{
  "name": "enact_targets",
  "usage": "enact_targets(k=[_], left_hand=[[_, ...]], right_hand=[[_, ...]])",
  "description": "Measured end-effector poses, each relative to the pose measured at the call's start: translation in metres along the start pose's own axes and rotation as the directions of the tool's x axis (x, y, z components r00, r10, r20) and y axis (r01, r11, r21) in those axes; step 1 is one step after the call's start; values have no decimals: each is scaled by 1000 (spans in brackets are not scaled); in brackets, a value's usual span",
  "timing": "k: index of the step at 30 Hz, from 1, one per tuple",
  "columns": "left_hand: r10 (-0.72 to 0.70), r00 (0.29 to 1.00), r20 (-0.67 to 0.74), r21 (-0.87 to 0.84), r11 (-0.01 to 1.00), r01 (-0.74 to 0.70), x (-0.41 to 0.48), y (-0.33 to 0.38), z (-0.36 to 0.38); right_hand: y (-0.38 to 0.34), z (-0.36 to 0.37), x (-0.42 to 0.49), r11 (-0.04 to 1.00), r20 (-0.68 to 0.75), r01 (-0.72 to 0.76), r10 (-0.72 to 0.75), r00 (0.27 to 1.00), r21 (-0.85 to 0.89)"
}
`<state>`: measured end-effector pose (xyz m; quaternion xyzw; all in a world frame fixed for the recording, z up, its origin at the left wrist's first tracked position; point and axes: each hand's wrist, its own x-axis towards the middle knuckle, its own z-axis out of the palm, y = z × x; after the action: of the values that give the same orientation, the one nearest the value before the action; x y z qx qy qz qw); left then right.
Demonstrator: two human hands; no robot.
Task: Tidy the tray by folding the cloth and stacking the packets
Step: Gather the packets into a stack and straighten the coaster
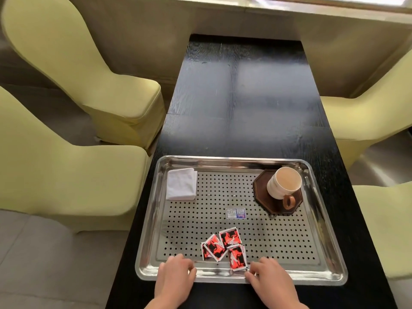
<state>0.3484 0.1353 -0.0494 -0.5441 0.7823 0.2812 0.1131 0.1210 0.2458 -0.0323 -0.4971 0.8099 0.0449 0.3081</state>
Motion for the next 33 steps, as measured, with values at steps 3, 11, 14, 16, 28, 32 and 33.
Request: enact_targets(k=[3,11,14,16,28,32,33], left_hand=[[-9,999,45,7,1000,8,-2,1,2],[-155,988,-7,-314,938,145,30,-14,-10],[-252,963,-93,-433,881,189,65,-23,-27],[-302,945,-122,-495,844,206,87,-25,-44],[-422,907,-6,-670,675,310,153,-17,-71],[-411,911,4,-565,751,341,160,-15,-70],[-404,915,5,-548,764,341,161,-14,-72]], right_hand=[[2,1,2,1000,39,-14,14,999,-2],[-24,-21,39,997,104,-72,71,992,12],[-55,-24,82,979,91,-61,44,995,192],[-82,-28,116,932,82,-49,20,996,360],[-176,-37,234,911,-15,-52,64,998,409],[-176,-30,235,961,-56,27,-12,998,276],[-176,-29,236,958,-62,29,-12,998,286]])
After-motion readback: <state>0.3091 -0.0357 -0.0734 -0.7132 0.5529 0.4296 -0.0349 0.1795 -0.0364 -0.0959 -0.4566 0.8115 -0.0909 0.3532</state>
